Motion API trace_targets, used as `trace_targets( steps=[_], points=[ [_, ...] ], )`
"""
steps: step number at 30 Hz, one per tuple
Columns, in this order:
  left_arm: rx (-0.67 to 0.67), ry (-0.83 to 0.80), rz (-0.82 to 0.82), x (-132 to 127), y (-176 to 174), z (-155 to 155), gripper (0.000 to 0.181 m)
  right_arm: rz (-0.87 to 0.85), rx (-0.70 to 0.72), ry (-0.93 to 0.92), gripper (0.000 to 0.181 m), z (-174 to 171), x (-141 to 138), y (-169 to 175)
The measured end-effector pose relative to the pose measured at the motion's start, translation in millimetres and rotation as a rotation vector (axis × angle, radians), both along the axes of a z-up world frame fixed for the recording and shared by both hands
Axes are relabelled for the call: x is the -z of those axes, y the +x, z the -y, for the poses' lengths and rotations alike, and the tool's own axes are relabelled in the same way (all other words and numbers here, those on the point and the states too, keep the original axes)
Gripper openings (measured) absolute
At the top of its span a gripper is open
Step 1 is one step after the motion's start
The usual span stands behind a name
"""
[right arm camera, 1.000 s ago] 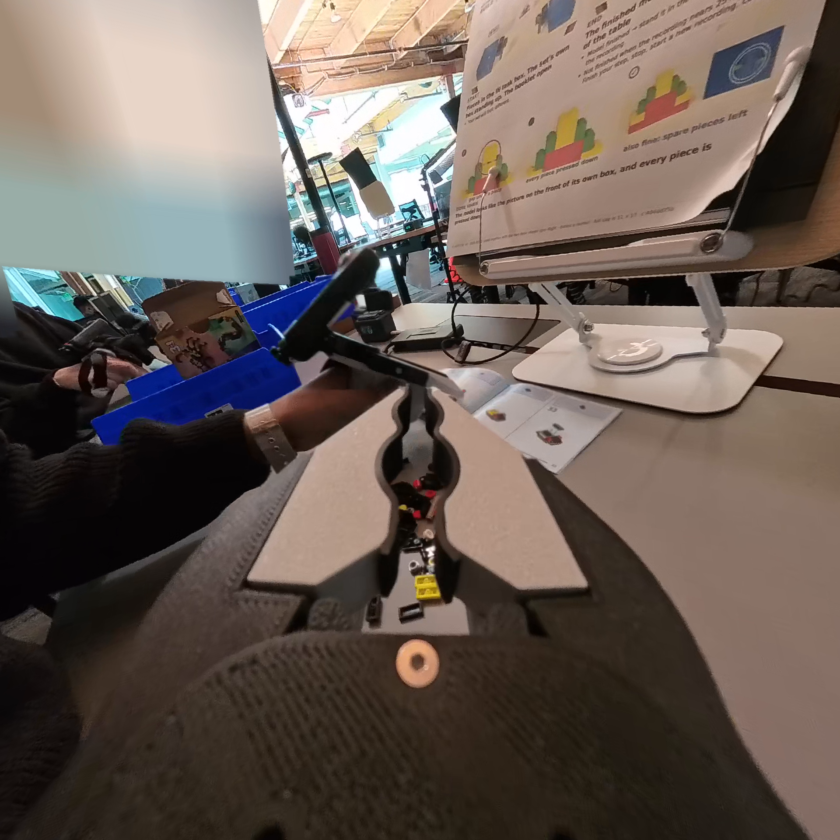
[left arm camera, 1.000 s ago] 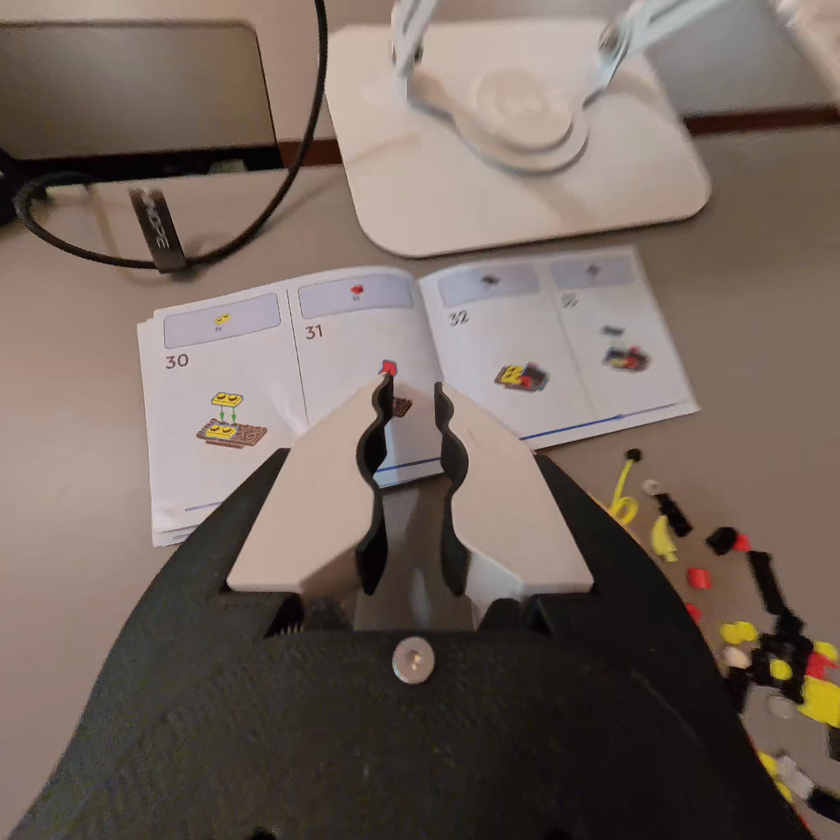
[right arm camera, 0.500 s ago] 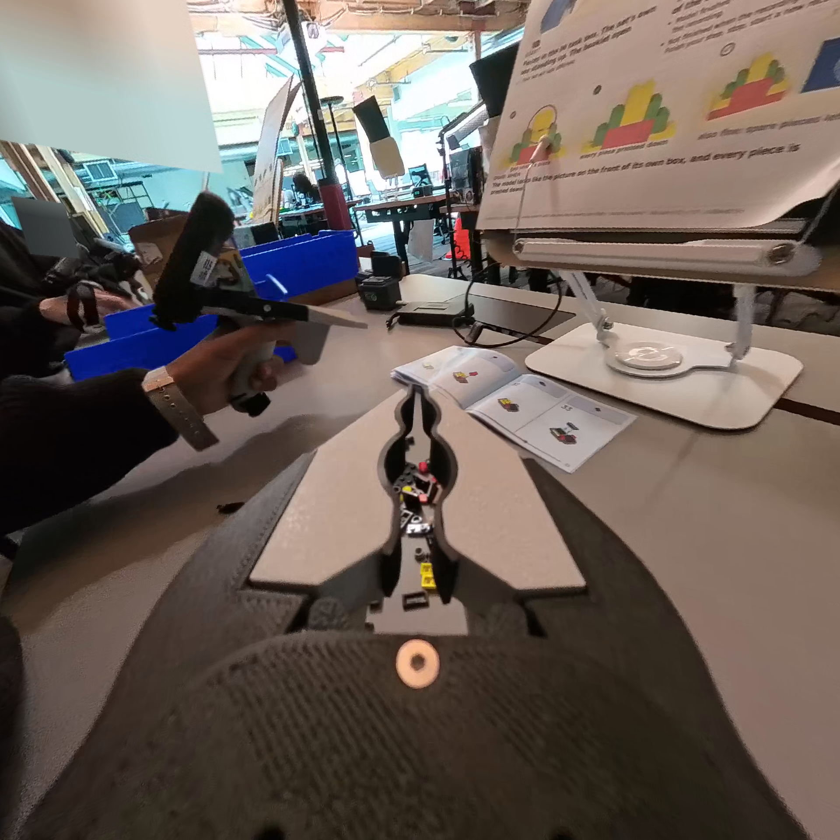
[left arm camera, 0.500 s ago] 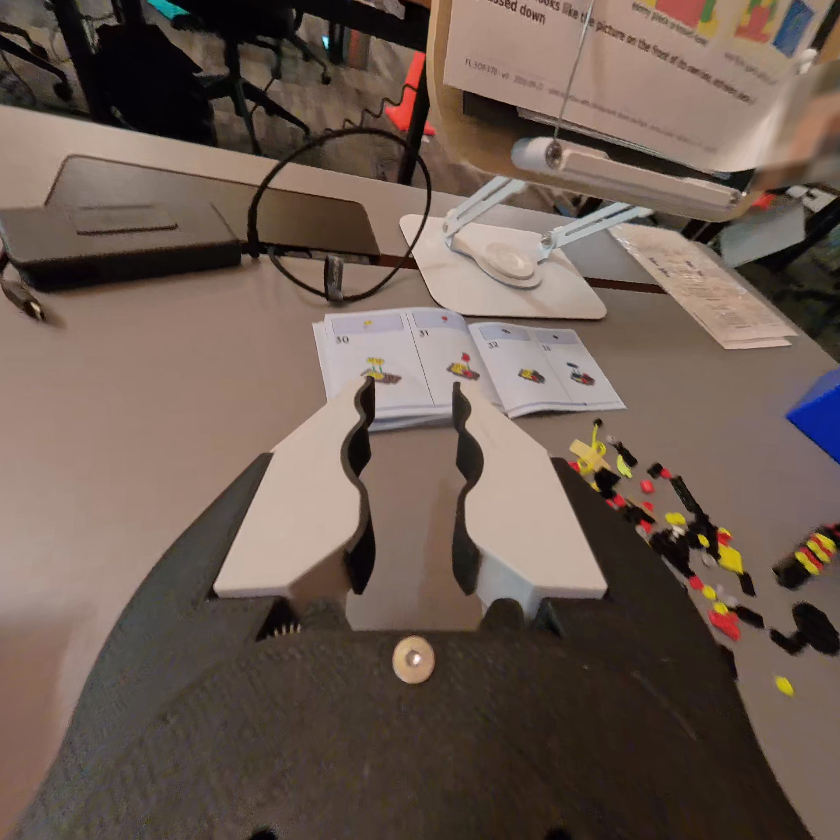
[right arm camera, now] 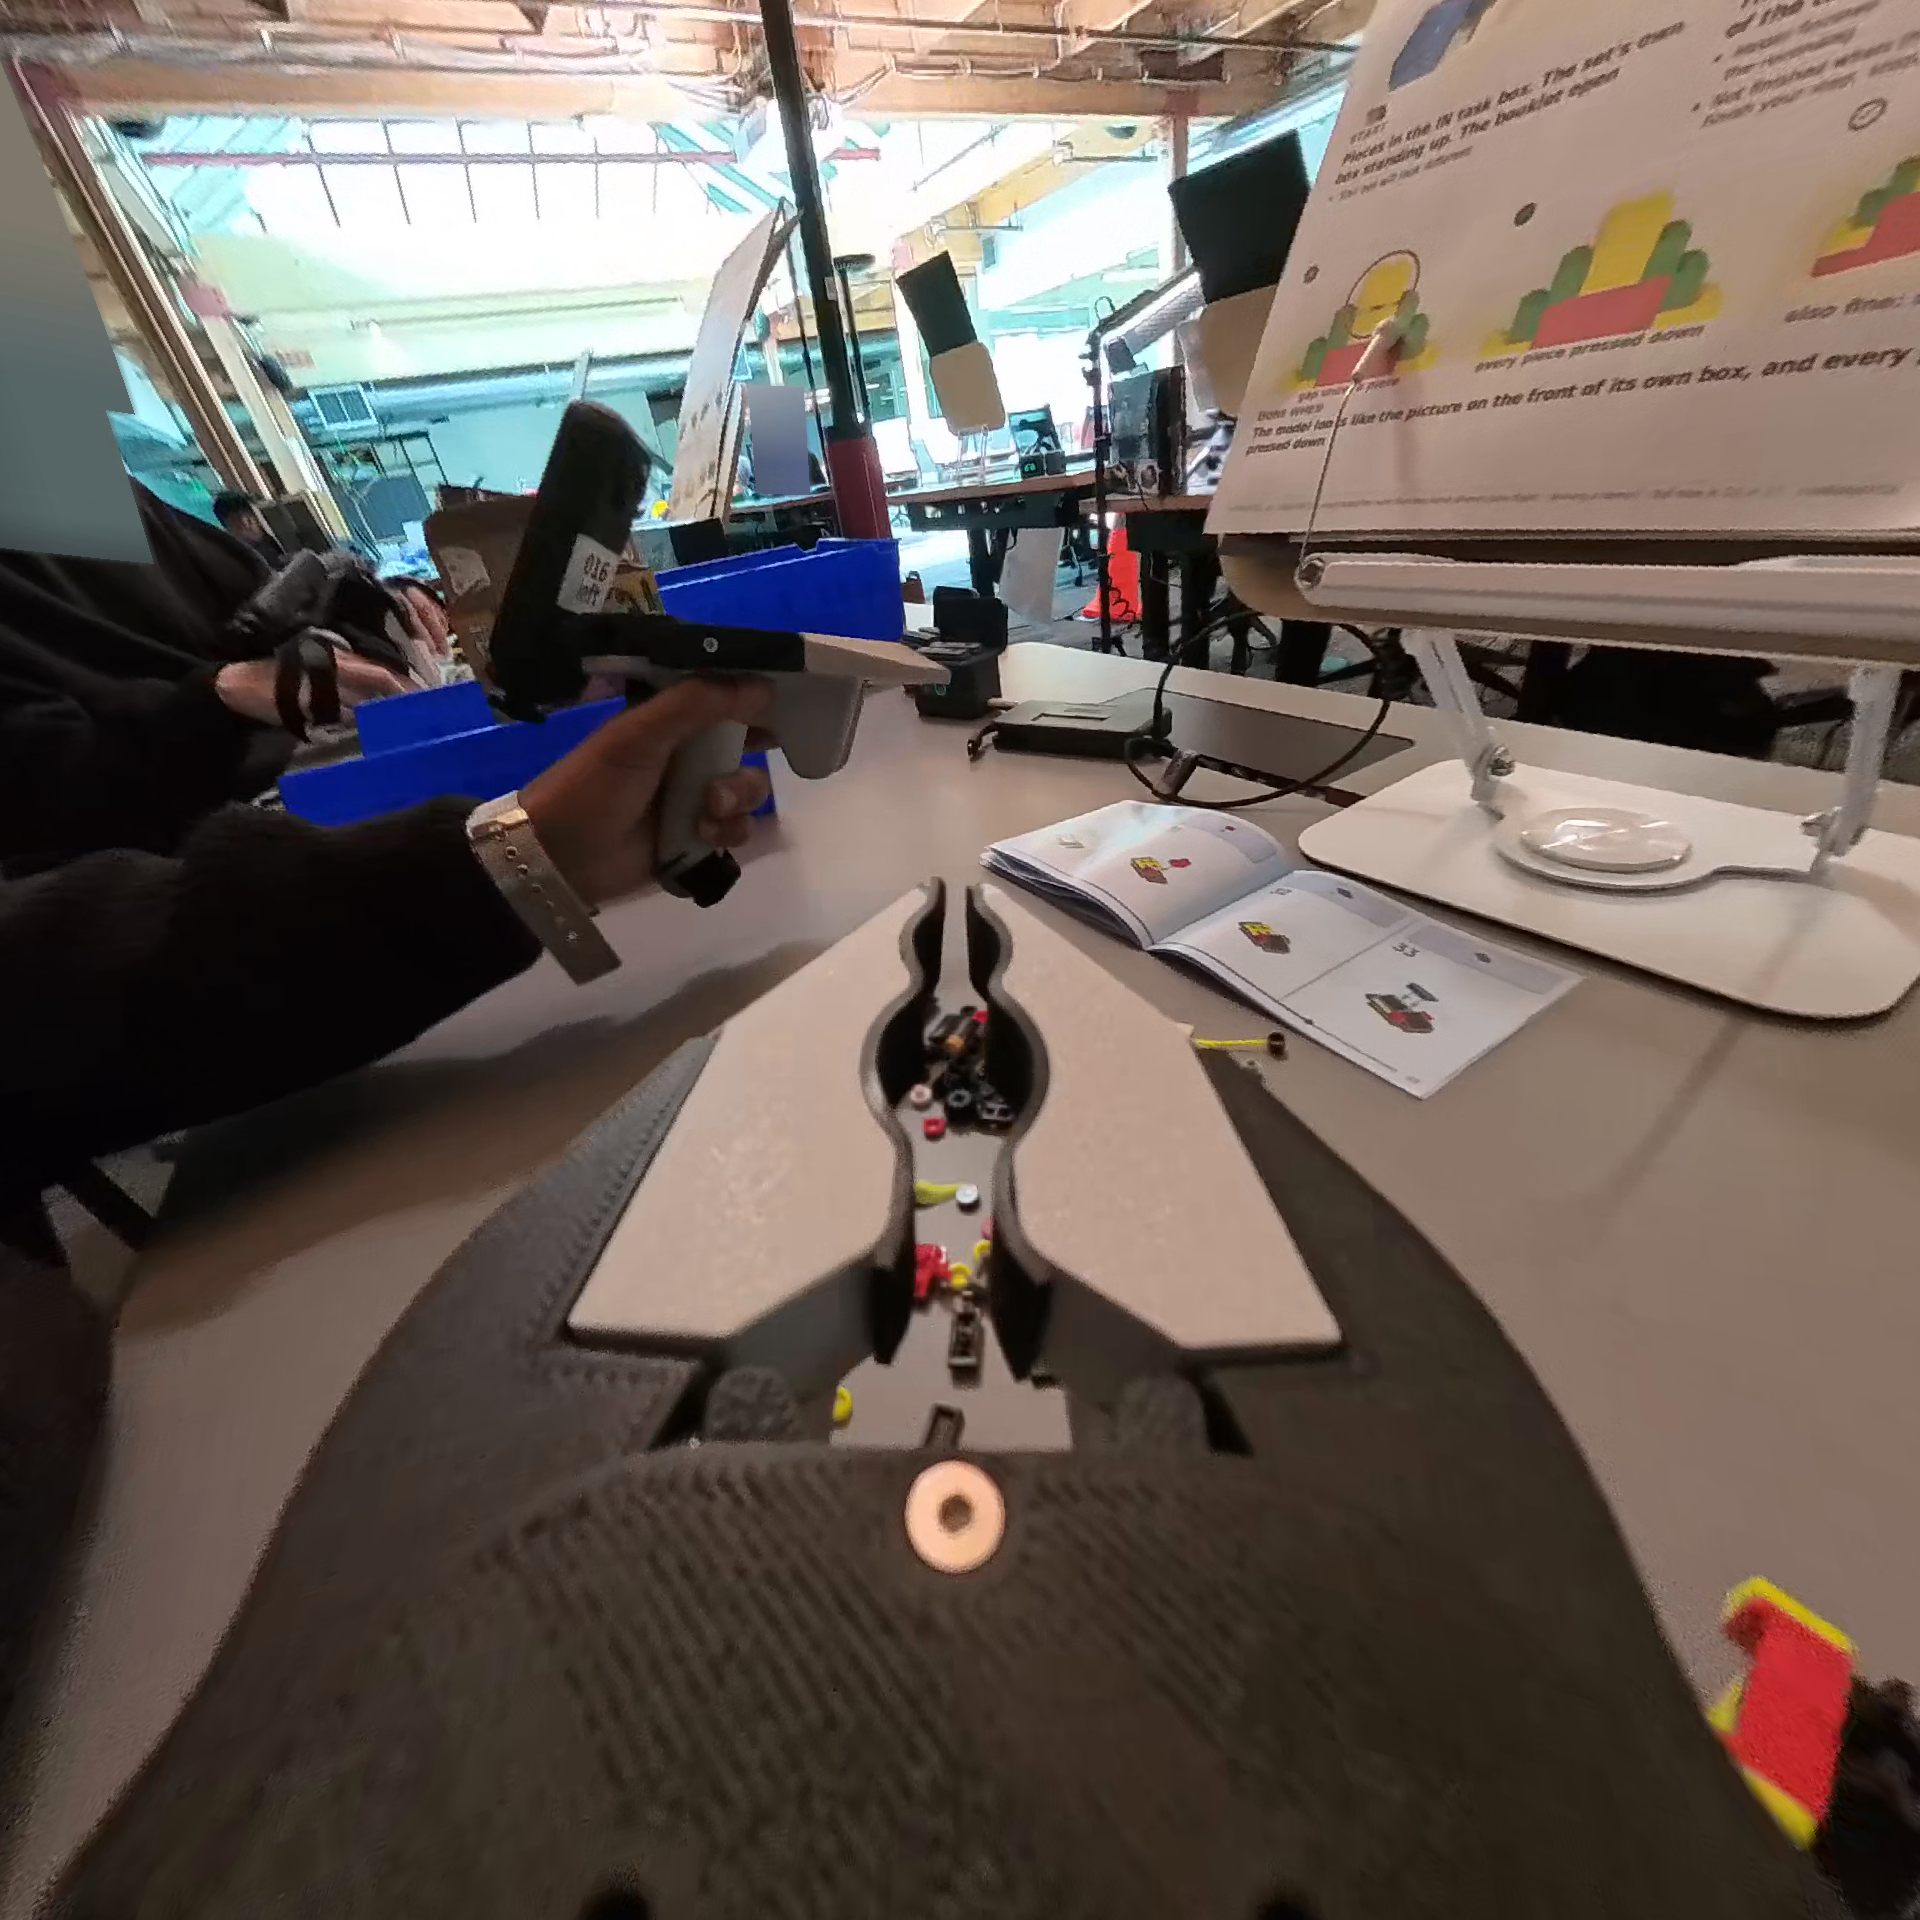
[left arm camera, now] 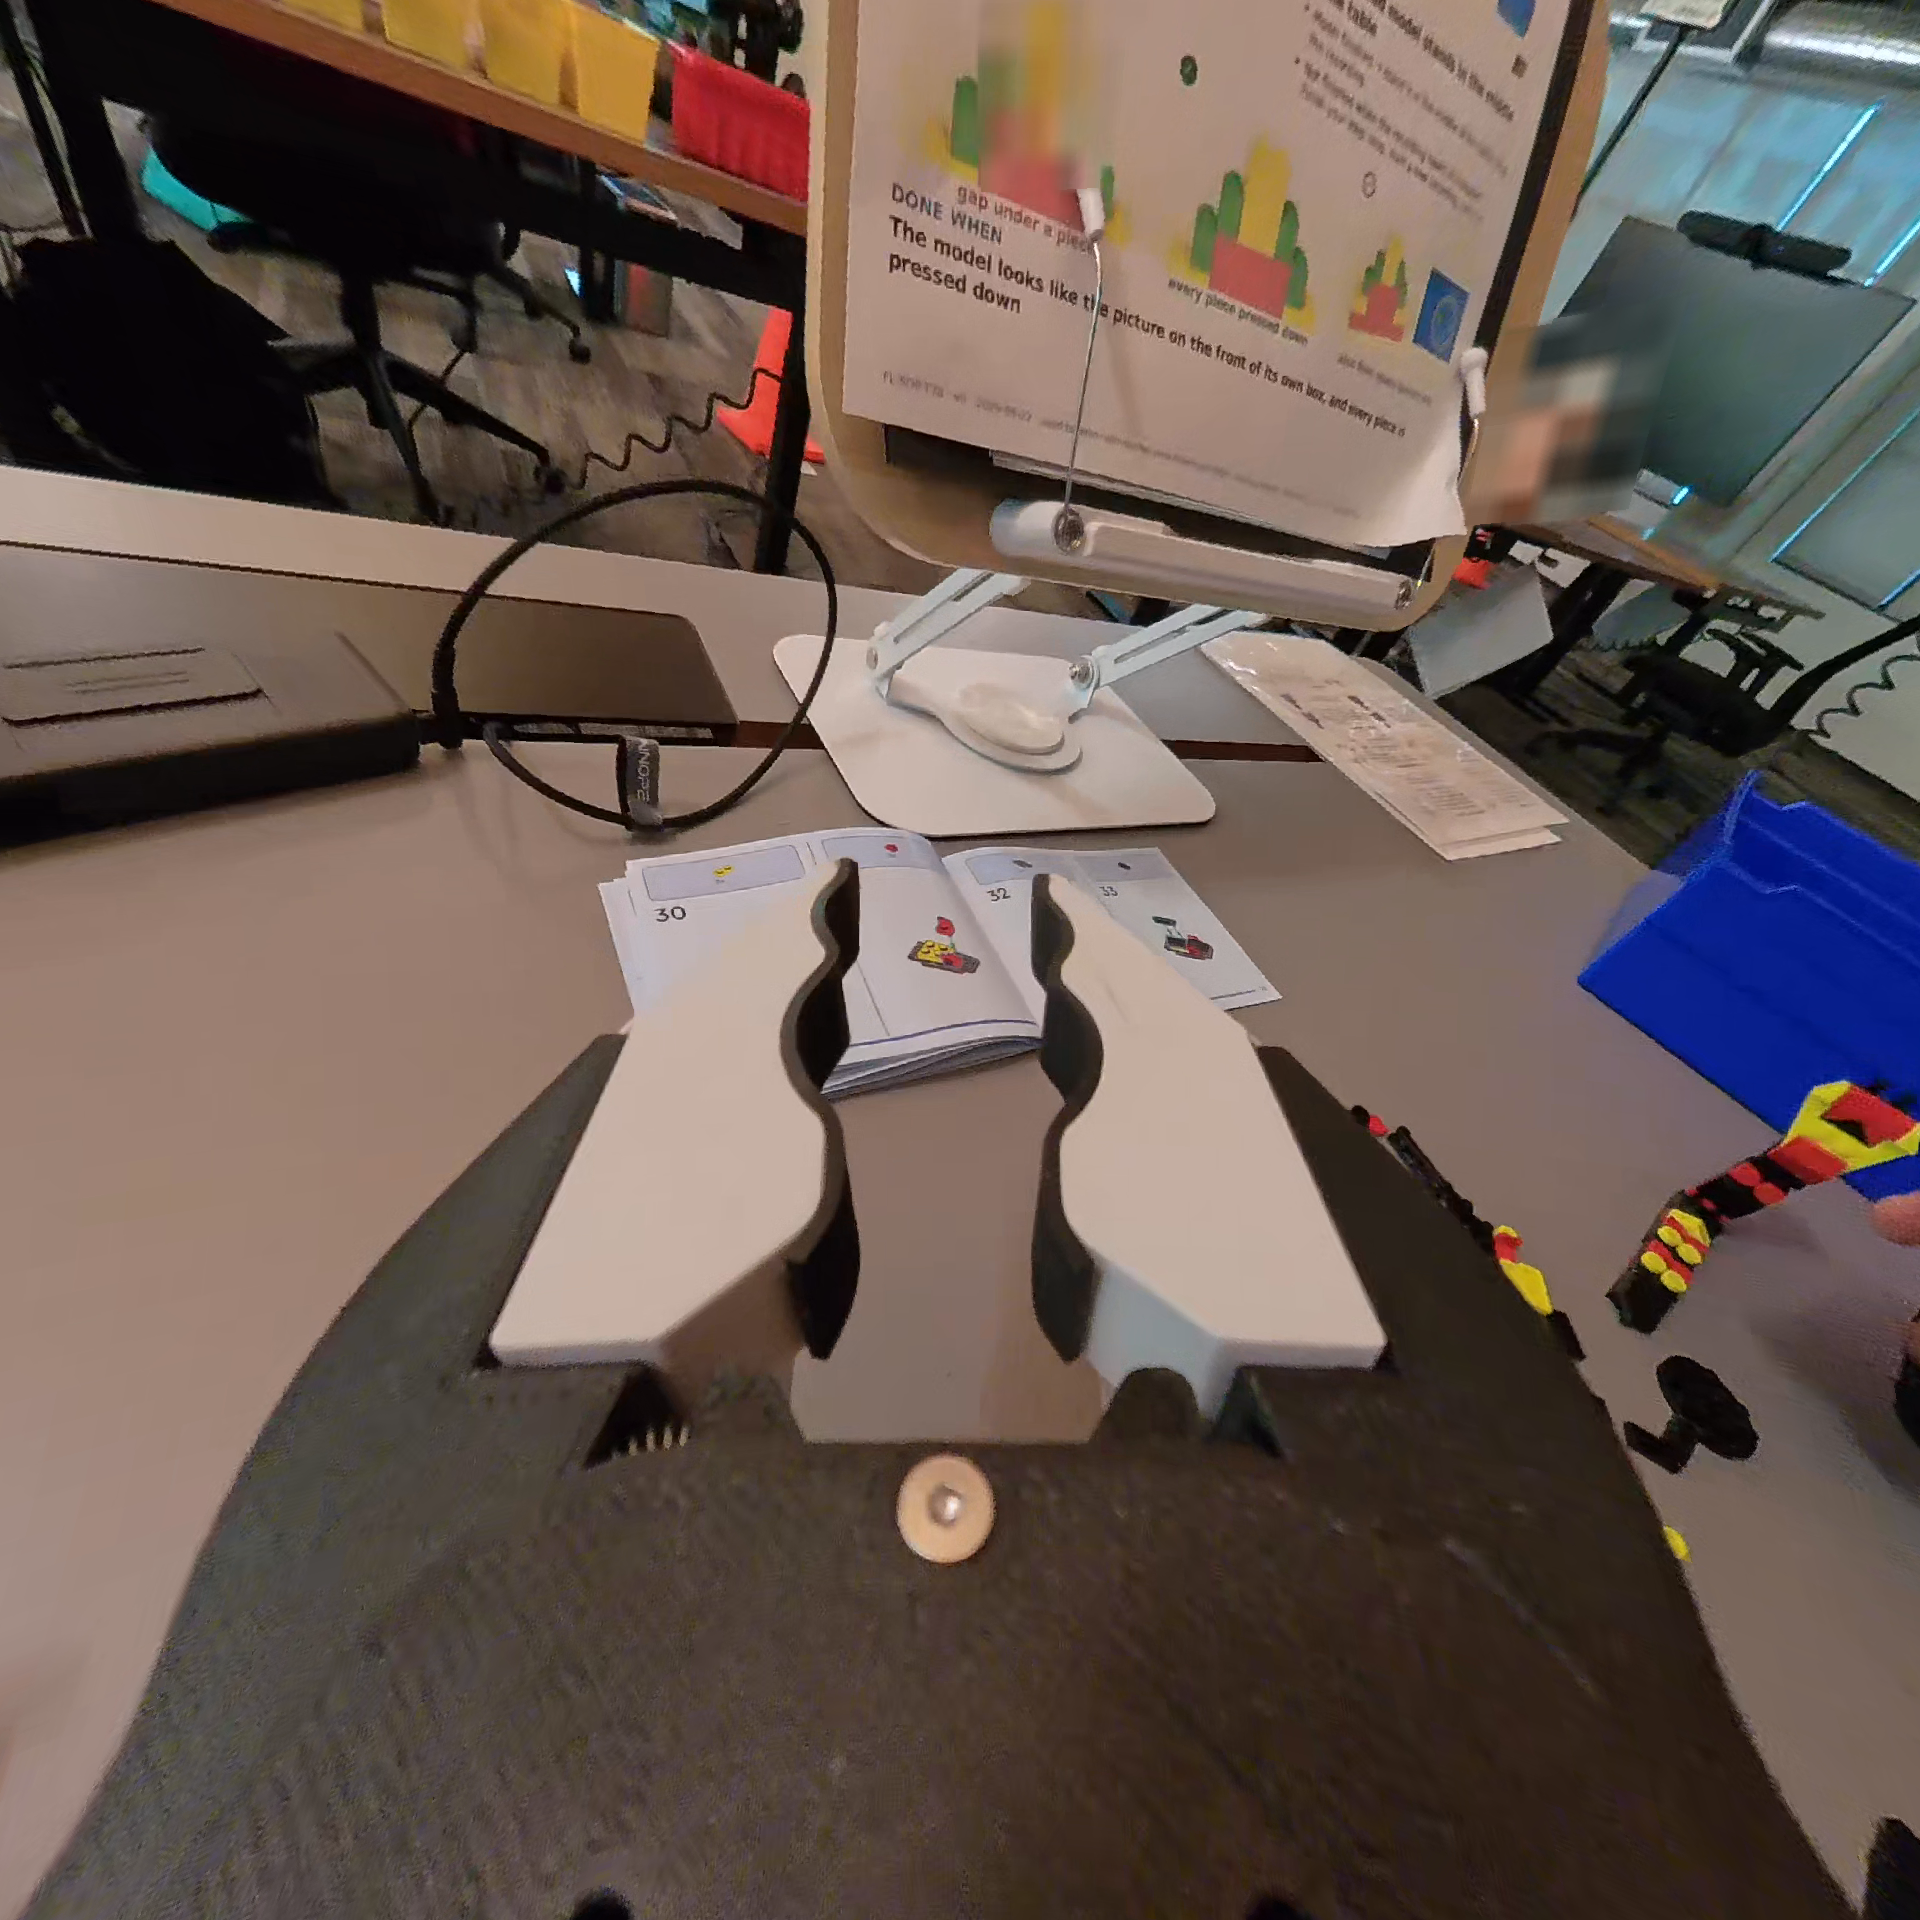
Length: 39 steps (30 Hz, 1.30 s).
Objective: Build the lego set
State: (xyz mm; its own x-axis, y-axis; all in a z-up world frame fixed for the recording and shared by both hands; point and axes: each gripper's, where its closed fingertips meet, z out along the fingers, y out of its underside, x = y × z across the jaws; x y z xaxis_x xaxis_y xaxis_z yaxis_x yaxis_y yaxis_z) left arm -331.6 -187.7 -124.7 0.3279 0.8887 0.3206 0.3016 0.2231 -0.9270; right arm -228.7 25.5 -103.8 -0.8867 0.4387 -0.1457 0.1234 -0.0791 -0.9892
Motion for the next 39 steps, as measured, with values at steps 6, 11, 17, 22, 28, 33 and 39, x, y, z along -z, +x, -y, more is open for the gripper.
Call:
trace_targets(
  steps=[6, 11, 17, 22, 28, 33, 39],
  points=[
    [0.023, 0.015, 0.016, 5, -3, -8, 0.027, 0.078, -0.015, 0.042, 0.0, 3, 10, -1],
    [0.061, -0.016, 0.045, 13, 0, -21, 0.027, 0.242, -0.15, 0.207, 0.012, 27, 44, 16],
    [0.072, -0.015, 0.102, 24, 14, -21, 0.027, 0.263, -0.245, 0.233, 0.039, 48, 45, 28],
    [0.035, -0.01, 0.132, 31, 27, 0, 0.028, 0.343, -0.314, 0.25, 0.036, 69, 54, 32],
    [0.014, -0.03, 0.171, 41, 48, 19, 0.028, 0.226, -0.185, 0.237, 0.014, 67, 38, -3],
    [0.006, -0.108, 0.194, 50, 66, 30, 0.028, 0.143, -0.064, 0.142, 0.0, 59, 8, -31],
    [0.086, 0.021, 0.206, 43, 81, 22, 0.04, 0.159, -0.058, 0.188, 0.0, 70, 16, -33]
  ],
)
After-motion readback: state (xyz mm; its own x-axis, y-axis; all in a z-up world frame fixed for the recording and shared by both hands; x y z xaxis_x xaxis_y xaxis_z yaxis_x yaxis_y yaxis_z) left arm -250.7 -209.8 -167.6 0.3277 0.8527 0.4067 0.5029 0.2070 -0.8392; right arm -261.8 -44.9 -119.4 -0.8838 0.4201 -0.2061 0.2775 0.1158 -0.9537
